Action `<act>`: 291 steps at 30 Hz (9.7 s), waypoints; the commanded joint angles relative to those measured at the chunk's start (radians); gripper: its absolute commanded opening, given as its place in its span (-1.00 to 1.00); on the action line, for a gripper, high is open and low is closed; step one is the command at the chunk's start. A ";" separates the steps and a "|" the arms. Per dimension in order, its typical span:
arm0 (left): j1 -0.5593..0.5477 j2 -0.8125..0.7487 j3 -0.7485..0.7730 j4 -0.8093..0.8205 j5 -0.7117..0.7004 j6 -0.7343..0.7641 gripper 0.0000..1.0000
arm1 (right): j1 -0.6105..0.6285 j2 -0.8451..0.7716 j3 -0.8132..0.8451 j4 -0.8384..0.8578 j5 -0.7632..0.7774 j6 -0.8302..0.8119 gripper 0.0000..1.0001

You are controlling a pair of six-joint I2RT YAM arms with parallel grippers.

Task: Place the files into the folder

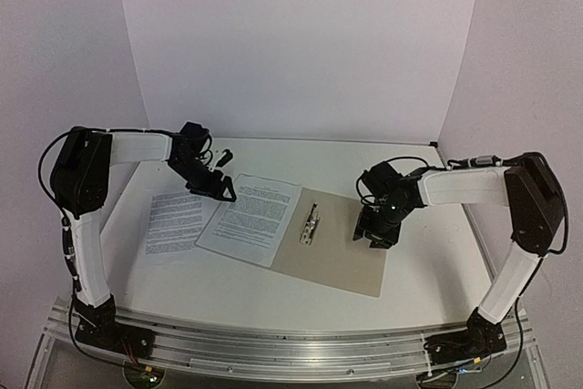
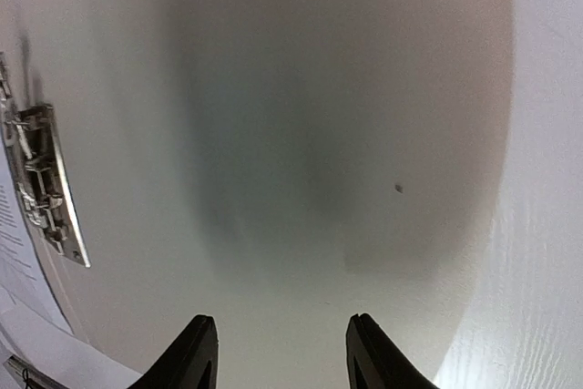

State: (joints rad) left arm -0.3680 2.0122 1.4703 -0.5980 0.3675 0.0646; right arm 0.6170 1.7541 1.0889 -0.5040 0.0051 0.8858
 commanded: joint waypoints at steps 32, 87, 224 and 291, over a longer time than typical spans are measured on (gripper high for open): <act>-0.097 -0.033 -0.219 -0.018 0.135 -0.210 0.55 | -0.162 -0.020 0.050 -0.109 0.168 -0.191 0.21; 0.522 -0.205 -0.541 0.173 0.121 -0.253 0.64 | 0.410 1.123 1.360 0.430 -0.098 0.116 0.50; -0.238 0.000 0.008 0.075 -0.142 0.100 0.70 | -0.420 -0.074 0.405 -0.702 -0.548 -0.759 -1.00; -0.235 -0.041 -0.299 0.071 -0.232 0.050 0.69 | -0.432 0.092 0.431 -0.531 -0.688 -0.763 -1.00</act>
State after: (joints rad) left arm -0.6098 1.9404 1.2037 -0.4438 0.1120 0.1303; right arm 0.1837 1.8873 1.5620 -1.0531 -0.6612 0.1225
